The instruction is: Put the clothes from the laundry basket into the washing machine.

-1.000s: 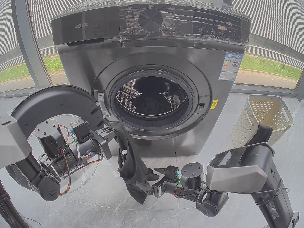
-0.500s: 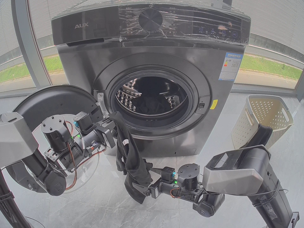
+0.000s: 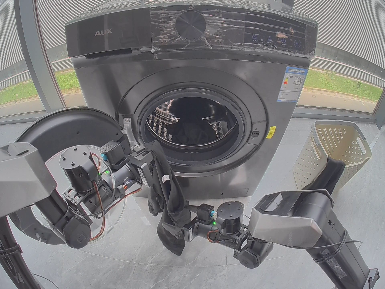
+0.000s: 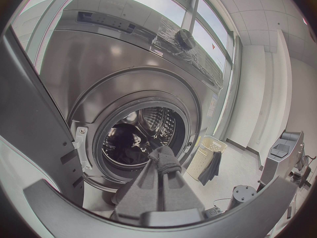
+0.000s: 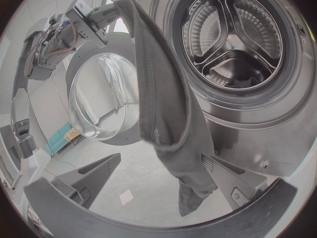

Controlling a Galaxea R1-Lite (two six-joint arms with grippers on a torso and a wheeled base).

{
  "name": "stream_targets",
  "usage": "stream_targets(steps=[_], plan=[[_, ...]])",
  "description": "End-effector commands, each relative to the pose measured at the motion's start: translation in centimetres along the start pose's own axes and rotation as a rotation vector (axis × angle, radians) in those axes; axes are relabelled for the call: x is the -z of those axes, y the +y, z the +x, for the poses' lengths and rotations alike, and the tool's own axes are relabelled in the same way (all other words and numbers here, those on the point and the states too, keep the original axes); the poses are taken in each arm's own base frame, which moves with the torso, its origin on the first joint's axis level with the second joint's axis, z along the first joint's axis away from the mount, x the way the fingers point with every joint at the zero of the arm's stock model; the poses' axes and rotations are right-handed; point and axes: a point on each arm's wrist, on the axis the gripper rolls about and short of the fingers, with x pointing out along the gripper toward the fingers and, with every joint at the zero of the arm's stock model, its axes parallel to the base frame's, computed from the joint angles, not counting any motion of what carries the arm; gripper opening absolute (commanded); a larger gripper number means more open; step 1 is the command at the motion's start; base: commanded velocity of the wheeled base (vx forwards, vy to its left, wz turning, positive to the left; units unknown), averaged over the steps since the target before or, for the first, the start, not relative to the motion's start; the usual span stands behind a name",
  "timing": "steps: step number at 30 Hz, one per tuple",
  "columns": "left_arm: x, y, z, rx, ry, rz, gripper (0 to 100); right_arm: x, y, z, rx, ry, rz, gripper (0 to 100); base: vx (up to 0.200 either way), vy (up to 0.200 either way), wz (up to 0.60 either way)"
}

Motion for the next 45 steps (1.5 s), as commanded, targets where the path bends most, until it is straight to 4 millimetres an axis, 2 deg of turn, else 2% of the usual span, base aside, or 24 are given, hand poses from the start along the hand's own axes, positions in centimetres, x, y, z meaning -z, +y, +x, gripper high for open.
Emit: stream_targets(steps=[1, 5, 8, 9, 16, 24, 32, 33, 38, 45], plan=[[0.3, -0.1, 0.2, 0.005, 0.005, -0.001, 0, 0.1, -1.5, 1.5, 0.027, -0.027, -0.001, 100, 0.0, 0.0, 0.0], [0.2, -0.3, 0.2, 0.01, 0.003, -0.002, 0, -0.4, -2.7, 2.5, 0.058, -0.081, -0.013, 100, 0.0, 0.0, 0.0], [0.2, -0.3, 0.2, 0.01, 0.001, -0.002, 0, -0.6, -2.8, 2.5, 0.076, -0.088, -0.013, 100, 0.0, 0.0, 0.0], [0.3, -0.3, 0.2, 0.009, 0.004, -0.002, 0, -0.7, -2.9, 2.5, 0.087, -0.097, -0.016, 0, 0.0, 0.0, 0.0], [0.3, 0.2, 0.2, -0.005, 0.006, 0.0, 0, -0.6, -2.9, 1.5, 0.094, -0.094, -0.019, 0, 0.0, 0.0, 0.0], [0.3, 0.7, 0.1, -0.019, 0.007, 0.001, 0, -1.5, -2.7, -0.3, 0.103, -0.088, -0.046, 0, 0.0, 0.0, 0.0], [0.2, 0.6, 0.0, -0.017, 0.005, 0.0, 0, -1.6, -2.7, -0.3, 0.116, -0.088, -0.047, 0, 0.0, 0.0, 0.0], [0.1, 0.6, 0.0, -0.015, 0.003, -0.002, 0, -1.8, -2.8, -0.1, 0.116, -0.096, -0.048, 100, 0.0, 0.0, 0.0], [0.1, 0.4, -0.1, -0.011, 0.004, -0.002, 0, -2.1, -3.6, 0.2, 0.131, -0.113, -0.049, 100, 0.0, 0.0, 0.0], [0.1, 0.4, -0.1, -0.009, 0.002, -0.002, 0, -2.1, -3.6, 0.3, 0.129, -0.117, -0.05, 100, 0.0, 0.0, 0.0]])
